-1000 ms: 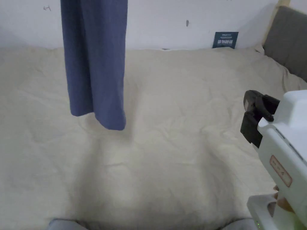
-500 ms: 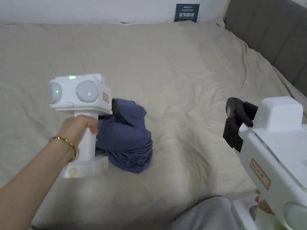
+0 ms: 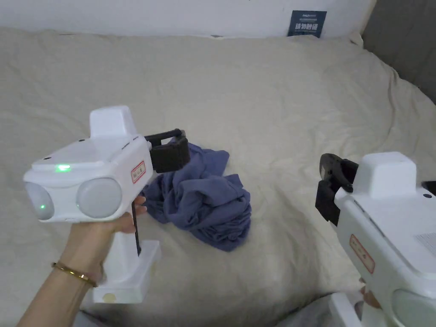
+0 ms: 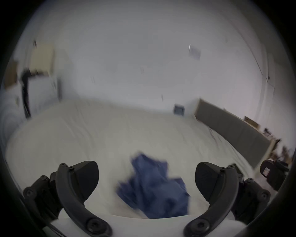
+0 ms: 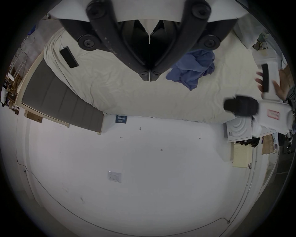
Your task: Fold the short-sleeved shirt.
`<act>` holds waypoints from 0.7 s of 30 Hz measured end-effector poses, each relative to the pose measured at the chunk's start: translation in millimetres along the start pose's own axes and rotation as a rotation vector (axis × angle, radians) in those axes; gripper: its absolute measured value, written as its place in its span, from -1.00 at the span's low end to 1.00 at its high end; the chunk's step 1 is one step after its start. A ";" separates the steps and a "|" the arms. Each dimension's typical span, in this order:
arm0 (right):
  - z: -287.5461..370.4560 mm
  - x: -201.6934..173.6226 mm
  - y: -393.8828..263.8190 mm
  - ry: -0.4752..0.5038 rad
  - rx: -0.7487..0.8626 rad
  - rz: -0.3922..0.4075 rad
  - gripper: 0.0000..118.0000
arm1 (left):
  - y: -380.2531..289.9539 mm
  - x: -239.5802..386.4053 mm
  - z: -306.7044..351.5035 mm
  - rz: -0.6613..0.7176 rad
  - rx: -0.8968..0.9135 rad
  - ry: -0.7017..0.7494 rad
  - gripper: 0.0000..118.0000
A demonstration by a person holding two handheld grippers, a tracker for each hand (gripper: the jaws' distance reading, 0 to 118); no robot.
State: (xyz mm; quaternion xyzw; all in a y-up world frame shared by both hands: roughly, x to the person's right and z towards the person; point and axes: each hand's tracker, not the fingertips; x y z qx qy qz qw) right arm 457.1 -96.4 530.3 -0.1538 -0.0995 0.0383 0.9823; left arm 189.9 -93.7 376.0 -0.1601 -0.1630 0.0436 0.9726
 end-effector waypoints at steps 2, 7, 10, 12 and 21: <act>-4.8 -7.7 3.2 0.015 0.014 0.003 -0.97 | 2.4 -1.3 23.8 -0.145 0.164 0.111 1.00; -10.9 -23.2 14.5 0.025 0.074 -0.004 -0.97 | -10.3 -9.5 51.6 -0.268 0.235 0.240 1.00; -13.1 -28.3 18.7 0.024 0.095 0.001 -0.97 | -21.7 -19.4 56.0 -0.173 0.188 0.220 0.64; -12.5 -29.1 18.8 0.032 0.098 -0.004 -0.97 | -30.5 -22.6 58.7 -0.151 0.161 0.234 0.00; -9.1 -26.7 10.7 0.041 0.073 -0.036 -0.97 | -56.6 -25.5 57.1 -0.135 0.023 0.215 -1.00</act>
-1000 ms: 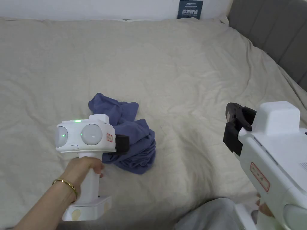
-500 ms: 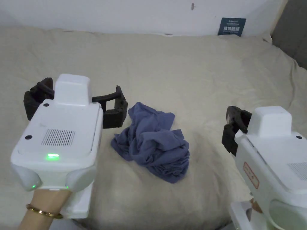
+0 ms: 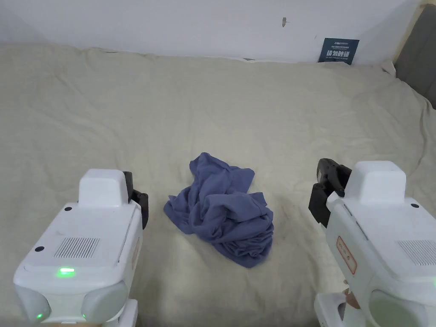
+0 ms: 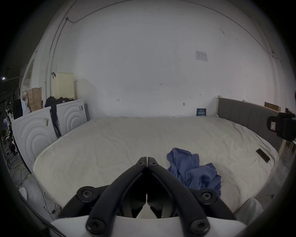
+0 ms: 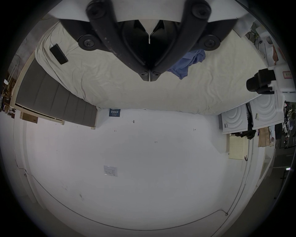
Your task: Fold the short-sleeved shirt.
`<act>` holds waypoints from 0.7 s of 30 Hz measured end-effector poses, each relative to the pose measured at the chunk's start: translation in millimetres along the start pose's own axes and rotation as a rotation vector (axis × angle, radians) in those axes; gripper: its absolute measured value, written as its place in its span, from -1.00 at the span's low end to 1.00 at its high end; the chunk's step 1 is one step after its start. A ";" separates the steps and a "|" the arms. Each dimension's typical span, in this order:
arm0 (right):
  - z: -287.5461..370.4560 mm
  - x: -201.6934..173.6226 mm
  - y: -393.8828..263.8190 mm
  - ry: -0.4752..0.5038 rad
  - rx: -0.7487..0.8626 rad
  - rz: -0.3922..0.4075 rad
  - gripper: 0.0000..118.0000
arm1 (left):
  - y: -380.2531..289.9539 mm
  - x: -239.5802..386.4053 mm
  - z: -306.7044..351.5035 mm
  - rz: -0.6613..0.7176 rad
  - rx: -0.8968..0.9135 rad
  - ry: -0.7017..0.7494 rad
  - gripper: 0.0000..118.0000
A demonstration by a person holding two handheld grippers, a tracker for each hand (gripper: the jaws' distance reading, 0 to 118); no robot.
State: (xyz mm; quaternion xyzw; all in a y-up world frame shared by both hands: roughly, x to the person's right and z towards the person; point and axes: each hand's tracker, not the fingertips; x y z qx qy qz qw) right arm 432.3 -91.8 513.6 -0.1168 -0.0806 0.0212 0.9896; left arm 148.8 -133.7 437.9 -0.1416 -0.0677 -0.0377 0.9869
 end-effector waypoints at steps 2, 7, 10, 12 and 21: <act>0.6 0.6 -0.9 -0.004 -0.005 0.000 -0.97 | -0.4 2.1 0.2 0.001 -0.021 -0.018 -1.00; 0.5 4.0 -2.9 -0.009 -0.014 0.004 -0.97 | 4.8 7.3 -24.4 0.005 -0.151 -0.053 -0.98; -1.2 6.7 -4.5 -0.012 -0.022 0.006 -0.97 | 9.3 6.4 -59.0 0.040 -0.290 -0.089 0.22; -3.7 9.1 -6.3 -0.016 -0.031 0.008 -0.97 | 9.4 5.3 -93.4 0.067 -0.411 -0.123 0.83; -22.3 19.8 -16.6 -0.047 -0.095 0.007 -0.97 | -17.2 30.0 -211.2 0.003 -0.711 -0.040 1.00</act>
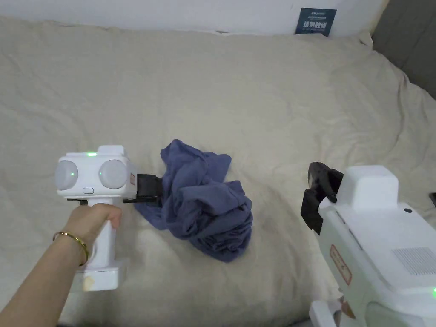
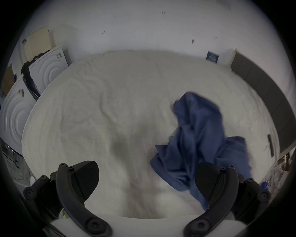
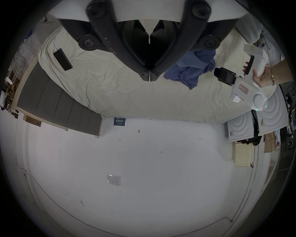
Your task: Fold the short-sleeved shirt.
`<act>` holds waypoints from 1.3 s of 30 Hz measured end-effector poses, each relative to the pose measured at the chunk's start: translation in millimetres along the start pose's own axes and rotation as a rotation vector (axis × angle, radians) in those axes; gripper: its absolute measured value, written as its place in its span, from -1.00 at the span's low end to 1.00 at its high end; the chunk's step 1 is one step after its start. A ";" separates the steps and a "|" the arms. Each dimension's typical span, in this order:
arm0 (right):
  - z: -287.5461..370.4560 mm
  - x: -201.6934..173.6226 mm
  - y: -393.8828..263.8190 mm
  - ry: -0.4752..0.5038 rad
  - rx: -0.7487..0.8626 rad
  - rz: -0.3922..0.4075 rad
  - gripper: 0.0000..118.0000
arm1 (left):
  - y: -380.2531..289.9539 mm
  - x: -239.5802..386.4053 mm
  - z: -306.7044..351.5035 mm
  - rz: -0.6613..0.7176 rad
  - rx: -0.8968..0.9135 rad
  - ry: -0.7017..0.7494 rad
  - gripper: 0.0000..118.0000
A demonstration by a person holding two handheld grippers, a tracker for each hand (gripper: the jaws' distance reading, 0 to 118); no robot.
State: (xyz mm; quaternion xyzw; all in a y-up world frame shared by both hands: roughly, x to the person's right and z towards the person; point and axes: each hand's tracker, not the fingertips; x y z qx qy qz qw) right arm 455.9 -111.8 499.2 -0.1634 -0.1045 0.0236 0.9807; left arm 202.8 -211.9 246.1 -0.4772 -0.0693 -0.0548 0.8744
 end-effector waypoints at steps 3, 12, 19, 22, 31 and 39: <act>-7.9 5.7 -2.4 -0.020 -0.026 0.000 -0.97 | 5.7 8.2 -24.8 -0.030 -0.048 0.007 0.96; -39.9 18.3 -5.4 -0.049 -0.095 0.003 -0.97 | -1.8 32.3 -43.9 -0.063 -0.116 -0.048 -0.93; -74.3 22.4 -1.8 -0.010 -0.172 0.021 -0.93 | 6.9 5.7 8.7 0.037 0.040 -0.171 -0.95; -107.1 20.1 4.9 0.032 -0.251 0.072 -0.71 | -2.1 -9.8 33.2 0.116 0.104 -0.203 -0.95; -260.1 -22.8 38.8 0.177 -0.500 0.049 1.00 | -31.3 -34.1 21.0 0.160 0.062 -0.188 -0.95; -378.8 -76.1 5.6 0.095 -0.779 0.062 0.80 | -38.5 -55.4 8.8 0.224 0.026 -0.206 -0.94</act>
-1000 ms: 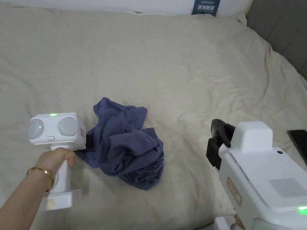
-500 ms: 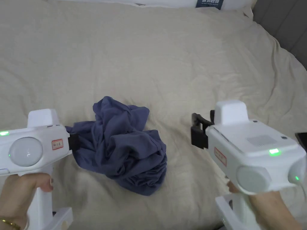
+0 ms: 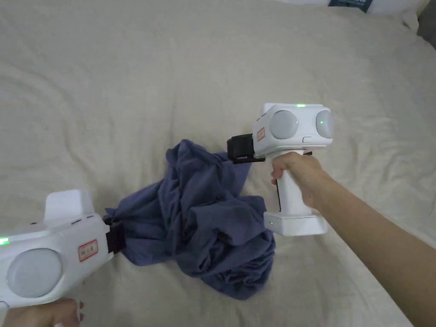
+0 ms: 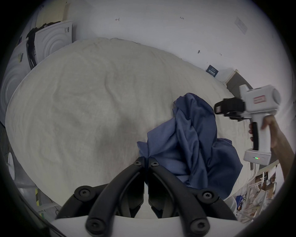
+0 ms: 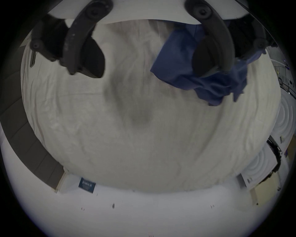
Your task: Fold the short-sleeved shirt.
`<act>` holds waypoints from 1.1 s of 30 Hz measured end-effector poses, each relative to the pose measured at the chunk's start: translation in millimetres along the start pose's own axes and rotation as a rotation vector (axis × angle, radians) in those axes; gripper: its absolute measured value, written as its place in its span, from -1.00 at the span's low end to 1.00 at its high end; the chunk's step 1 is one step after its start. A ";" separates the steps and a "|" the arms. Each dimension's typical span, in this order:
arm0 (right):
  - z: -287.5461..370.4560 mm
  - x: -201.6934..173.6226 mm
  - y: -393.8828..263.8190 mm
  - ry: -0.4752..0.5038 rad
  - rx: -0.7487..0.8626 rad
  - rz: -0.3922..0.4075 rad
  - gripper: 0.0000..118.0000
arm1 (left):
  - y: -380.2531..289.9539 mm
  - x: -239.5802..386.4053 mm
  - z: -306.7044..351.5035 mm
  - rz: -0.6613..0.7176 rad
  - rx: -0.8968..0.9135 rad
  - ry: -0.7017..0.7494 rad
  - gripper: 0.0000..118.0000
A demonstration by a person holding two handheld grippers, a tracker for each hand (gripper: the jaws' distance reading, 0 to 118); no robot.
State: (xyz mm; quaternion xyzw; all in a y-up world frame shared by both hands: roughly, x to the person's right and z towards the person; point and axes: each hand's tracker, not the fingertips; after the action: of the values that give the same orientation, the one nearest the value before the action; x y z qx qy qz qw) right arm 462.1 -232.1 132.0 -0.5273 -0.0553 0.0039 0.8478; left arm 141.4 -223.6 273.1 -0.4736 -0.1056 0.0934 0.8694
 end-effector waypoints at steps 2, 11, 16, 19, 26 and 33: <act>-13.1 -6.3 -3.0 0.012 -0.038 -0.018 0.26 | 0.9 -1.1 -2.2 0.005 -0.008 -0.007 -0.94; 28.7 19.9 -10.3 0.159 0.010 -0.121 -0.94 | 17.0 -6.0 -0.2 0.051 0.002 -0.017 -0.94; 125.9 67.7 -14.9 0.223 0.183 -0.152 -0.94 | 35.7 -2.1 34.0 0.057 0.100 -0.025 -0.94; 187.4 98.8 -22.3 0.245 0.277 -0.158 -0.94 | 54.6 0.3 66.5 0.049 0.182 -0.029 -0.94; 318.8 171.0 -26.8 0.223 0.516 -0.236 -0.94 | 130.8 12.2 167.8 -0.046 0.466 -0.006 -0.94; 412.7 208.2 1.1 0.173 0.657 -0.266 -0.94 | 213.1 38.9 251.9 -0.210 0.665 0.084 -0.94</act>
State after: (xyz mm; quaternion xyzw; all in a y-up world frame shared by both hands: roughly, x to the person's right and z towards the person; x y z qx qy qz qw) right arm 628.7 150.8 330.3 -0.2135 -0.0472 -0.1332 0.9666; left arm 97.0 102.9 230.4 -0.1547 -0.0816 0.0130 0.9845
